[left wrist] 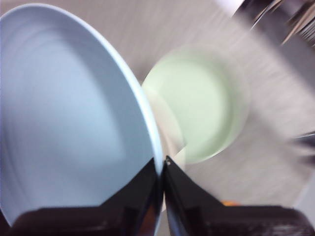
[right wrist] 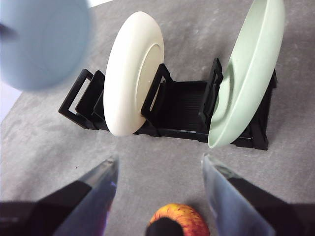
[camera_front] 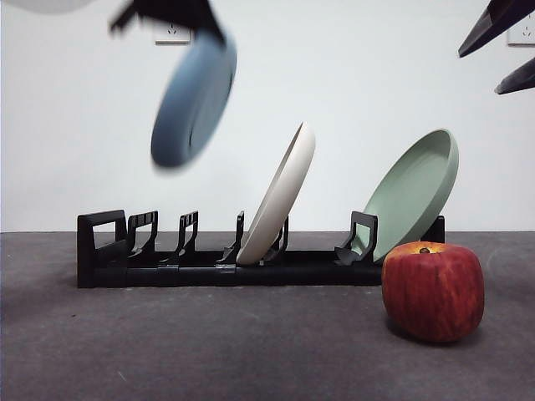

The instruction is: Take the blue plate from the plate rack,put the plate on the table,take the apple from the table,put the apple in the plate

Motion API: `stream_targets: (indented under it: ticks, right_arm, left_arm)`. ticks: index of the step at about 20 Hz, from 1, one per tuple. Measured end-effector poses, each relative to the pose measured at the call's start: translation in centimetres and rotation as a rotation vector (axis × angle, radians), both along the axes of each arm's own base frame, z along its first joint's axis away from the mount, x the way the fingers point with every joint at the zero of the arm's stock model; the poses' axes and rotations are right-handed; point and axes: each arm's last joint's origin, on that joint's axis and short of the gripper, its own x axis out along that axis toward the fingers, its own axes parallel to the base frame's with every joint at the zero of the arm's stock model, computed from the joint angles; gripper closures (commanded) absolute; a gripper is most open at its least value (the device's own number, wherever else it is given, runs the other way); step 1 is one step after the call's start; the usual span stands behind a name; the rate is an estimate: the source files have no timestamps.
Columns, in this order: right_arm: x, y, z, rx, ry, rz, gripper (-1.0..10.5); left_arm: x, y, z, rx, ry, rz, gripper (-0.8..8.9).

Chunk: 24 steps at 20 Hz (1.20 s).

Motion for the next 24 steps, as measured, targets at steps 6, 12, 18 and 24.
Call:
stream_targets:
  ticks: [6, 12, 18, 24]
  right_arm:
    - [0.0, 0.0, 0.0, 0.000, 0.001, 0.000, 6.6]
    - [0.0, 0.0, 0.0, 0.000, 0.001, 0.000, 6.6]
    - [0.0, 0.0, 0.0, 0.000, 0.001, 0.000, 6.6]
    - [0.0, 0.0, 0.0, 0.000, 0.001, -0.001, 6.6]
  left_arm:
    - [-9.7, 1.7, 7.0, 0.095, -0.176, -0.076, 8.21]
    - [-16.7, 1.3, 6.7, 0.374, -0.172, -0.089, 8.21]
    - [-19.9, -3.7, 0.2, 0.578, -0.152, -0.094, 8.22]
    - [-20.8, -8.2, -9.2, 0.641, -0.095, -0.141, 8.22]
